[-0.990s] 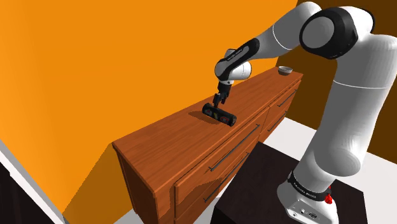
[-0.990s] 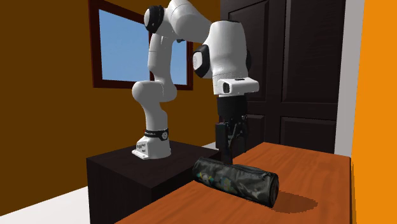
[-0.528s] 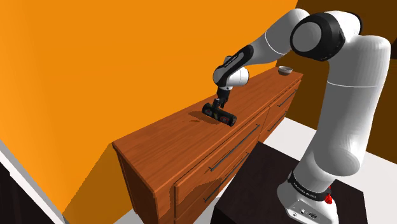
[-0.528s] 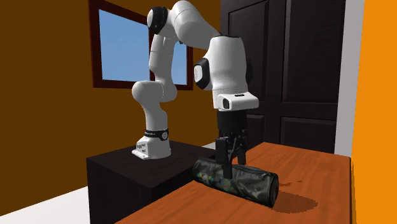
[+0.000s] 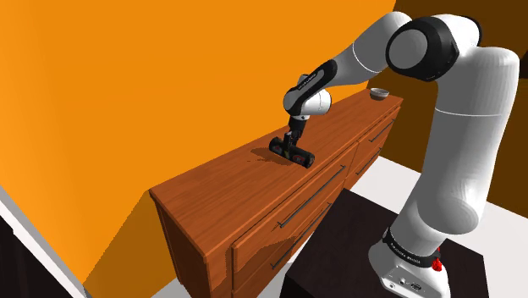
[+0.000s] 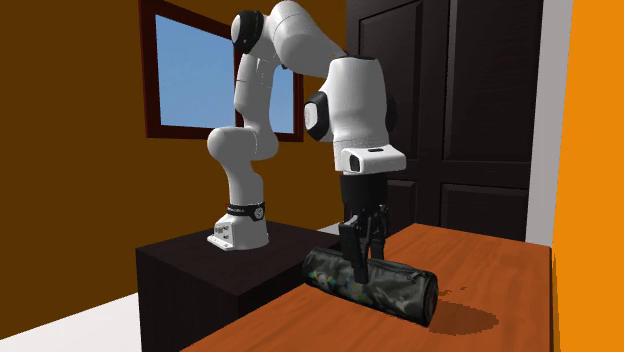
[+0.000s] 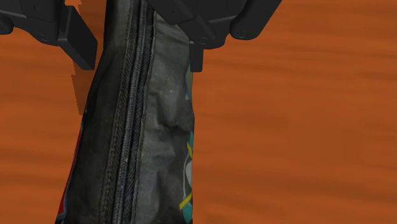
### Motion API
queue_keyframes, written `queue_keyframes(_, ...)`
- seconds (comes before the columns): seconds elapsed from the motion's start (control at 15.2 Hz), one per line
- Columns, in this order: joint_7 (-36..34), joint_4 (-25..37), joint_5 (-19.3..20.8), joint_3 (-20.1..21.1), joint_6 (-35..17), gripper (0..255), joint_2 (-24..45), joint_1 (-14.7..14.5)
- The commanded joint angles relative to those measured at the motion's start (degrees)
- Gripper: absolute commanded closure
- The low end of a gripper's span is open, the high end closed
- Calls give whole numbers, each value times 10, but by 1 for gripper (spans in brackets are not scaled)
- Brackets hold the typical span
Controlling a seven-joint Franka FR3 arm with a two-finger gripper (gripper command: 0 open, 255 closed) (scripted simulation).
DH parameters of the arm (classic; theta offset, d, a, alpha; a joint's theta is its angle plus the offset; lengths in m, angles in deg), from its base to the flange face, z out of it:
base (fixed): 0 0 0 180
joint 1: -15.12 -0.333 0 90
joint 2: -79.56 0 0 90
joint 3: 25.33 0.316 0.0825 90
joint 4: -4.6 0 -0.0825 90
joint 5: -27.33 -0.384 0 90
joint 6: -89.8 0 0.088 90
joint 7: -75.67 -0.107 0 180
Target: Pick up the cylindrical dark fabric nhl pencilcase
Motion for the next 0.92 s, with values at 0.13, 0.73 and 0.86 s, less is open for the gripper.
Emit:
queue_keyframes(0.13,-4,1,4,-2,6,255,-5,-2)
queue_keyframes(0.73,-32,15,41,-14,65,255,-55,-10)
queue_keyframes(0.86,-38,20,48,-16,78,255,-65,-11)
